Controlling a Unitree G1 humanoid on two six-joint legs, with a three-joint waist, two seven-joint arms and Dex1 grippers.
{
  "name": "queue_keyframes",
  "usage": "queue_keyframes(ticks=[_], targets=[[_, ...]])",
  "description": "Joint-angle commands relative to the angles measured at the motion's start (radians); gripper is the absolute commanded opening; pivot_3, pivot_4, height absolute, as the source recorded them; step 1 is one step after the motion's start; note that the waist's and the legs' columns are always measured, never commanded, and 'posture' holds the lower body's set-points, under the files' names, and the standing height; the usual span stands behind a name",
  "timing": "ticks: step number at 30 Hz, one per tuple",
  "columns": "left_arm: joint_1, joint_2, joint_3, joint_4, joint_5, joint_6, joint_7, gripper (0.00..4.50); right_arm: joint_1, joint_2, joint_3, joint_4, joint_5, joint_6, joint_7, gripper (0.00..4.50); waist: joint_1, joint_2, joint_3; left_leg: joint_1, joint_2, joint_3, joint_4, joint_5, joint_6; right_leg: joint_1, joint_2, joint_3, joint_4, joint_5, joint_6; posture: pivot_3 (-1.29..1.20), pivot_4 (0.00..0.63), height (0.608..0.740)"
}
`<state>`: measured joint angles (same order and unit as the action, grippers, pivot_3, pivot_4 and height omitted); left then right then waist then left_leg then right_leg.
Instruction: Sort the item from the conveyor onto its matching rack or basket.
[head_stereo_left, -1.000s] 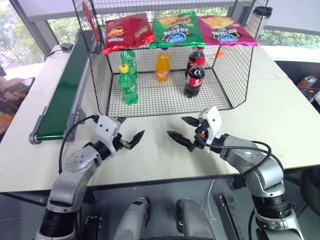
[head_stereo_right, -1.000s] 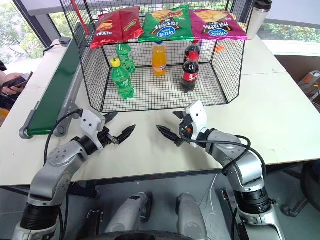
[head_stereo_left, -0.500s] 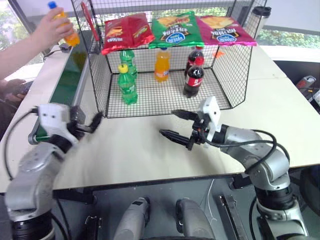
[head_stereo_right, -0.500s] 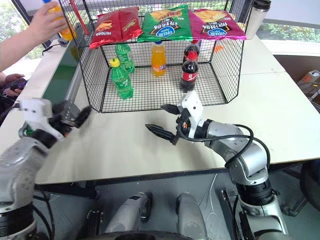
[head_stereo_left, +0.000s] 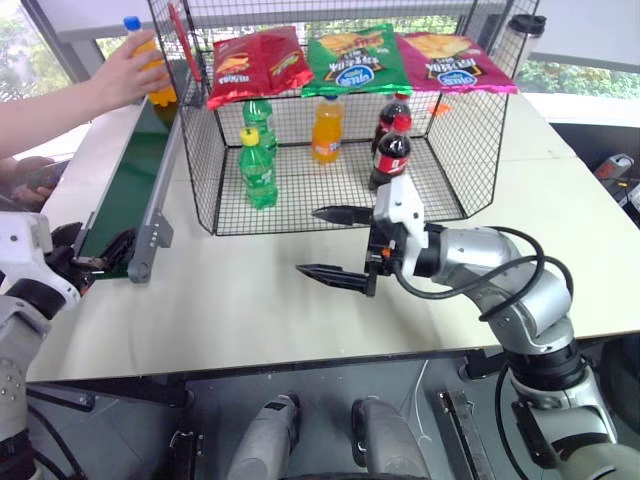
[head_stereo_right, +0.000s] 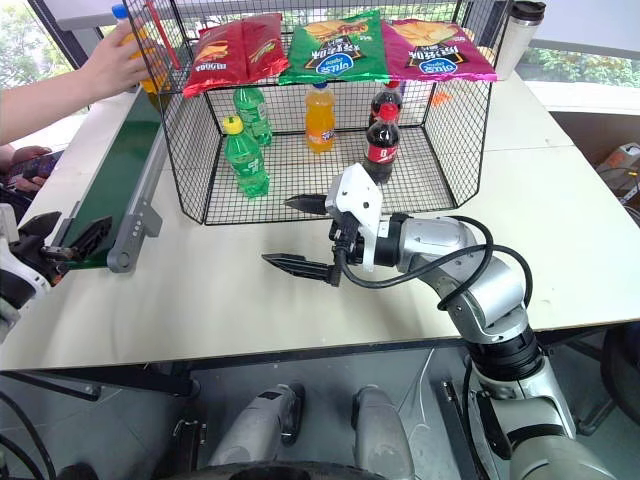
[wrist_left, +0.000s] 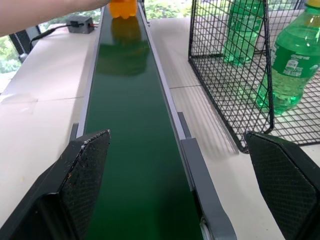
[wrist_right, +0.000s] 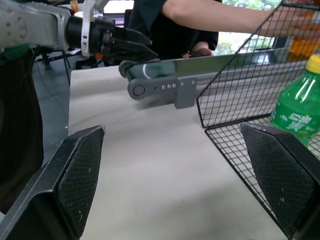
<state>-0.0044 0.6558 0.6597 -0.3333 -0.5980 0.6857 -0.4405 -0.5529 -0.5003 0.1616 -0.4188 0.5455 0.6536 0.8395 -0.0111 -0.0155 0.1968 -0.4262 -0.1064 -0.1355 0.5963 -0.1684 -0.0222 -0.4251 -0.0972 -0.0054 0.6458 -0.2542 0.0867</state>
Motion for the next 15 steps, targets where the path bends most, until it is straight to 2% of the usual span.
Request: queue_keyframes(ticks=[1, 15], targets=[[0.015, 0.036, 0.019, 0.008, 0.009, -0.027, -0.029, 4.5, 0.001, -0.005, 0.007, 0.013, -0.021, -0.051, 0.028, 4.48, -0.002, 0.0, 0.0, 0.0, 0.0, 0.0, 0.0, 0.0, 0.0, 0.0, 0.0, 0.0, 0.0, 0.0, 0.0, 0.0, 0.15, 0.739], [0.014, 0.042, 0.038, 0.087, 0.045, -0.077, -0.01, 4.5, 0.04, 0.005, 0.011, 0.068, -0.063, -0.103, 0.044, 4.48, 0.0, 0.0, 0.0, 0.0, 0.0, 0.0, -0.001, 0.0, 0.0, -0.001, 0.0, 0.0, 0.0, 0.0, 0.0, 0.0, 0.15, 0.739]])
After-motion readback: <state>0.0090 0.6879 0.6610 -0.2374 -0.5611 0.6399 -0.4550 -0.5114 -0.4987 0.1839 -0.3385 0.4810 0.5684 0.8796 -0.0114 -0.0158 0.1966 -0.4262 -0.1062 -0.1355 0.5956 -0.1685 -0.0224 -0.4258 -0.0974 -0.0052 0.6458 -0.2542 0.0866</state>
